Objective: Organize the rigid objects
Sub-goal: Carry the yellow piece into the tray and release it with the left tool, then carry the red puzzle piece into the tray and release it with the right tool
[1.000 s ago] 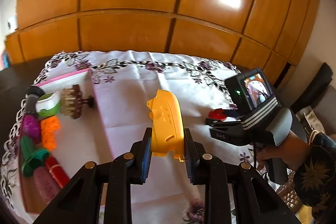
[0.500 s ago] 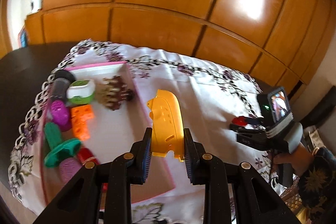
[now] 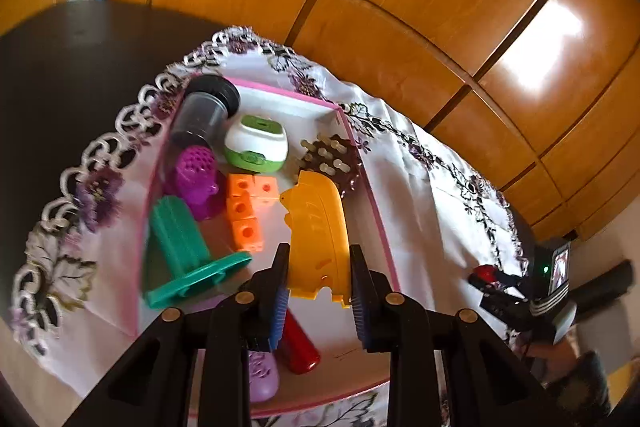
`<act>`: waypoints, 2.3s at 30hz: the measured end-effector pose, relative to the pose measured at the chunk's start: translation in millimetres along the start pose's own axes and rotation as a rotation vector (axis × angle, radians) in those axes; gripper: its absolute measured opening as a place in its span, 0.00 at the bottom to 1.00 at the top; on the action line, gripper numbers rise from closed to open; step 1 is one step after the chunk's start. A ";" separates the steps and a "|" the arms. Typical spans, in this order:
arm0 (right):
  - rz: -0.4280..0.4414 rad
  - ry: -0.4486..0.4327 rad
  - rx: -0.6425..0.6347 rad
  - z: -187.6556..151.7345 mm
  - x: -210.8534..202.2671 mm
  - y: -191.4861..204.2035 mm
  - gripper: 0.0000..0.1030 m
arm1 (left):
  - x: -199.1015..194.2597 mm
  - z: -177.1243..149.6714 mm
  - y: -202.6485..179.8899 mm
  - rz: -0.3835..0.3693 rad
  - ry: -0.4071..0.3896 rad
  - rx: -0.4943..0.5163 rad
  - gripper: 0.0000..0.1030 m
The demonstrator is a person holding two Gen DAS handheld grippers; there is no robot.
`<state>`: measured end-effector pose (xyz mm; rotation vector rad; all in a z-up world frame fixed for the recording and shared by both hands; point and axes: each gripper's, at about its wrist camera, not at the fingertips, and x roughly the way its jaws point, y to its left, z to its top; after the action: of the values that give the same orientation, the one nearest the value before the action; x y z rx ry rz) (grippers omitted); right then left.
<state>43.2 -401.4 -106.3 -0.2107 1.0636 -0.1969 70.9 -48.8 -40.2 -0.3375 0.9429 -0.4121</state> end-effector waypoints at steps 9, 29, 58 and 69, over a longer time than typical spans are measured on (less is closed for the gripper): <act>-0.001 0.000 -0.007 -0.5 -0.3 0.0 0.45 | 56.3 3.8 -12.5 0.121 0.100 0.087 0.27; -0.013 -0.003 -0.020 -0.2 -1.5 2.0 0.45 | 43.0 -6.8 -27.5 0.251 0.020 0.203 0.46; -0.006 -0.008 0.002 -1.0 -2.5 0.8 0.45 | -34.0 -23.5 -13.9 0.326 -0.157 0.183 0.51; 0.179 -0.123 0.057 10.0 -52.9 16.0 0.45 | -46.4 -22.5 7.0 0.345 -0.173 0.136 0.51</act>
<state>28.0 -371.5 -61.3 -0.0743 0.9478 -0.0525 29.5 -22.6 -22.9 -0.0811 0.7807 -0.1263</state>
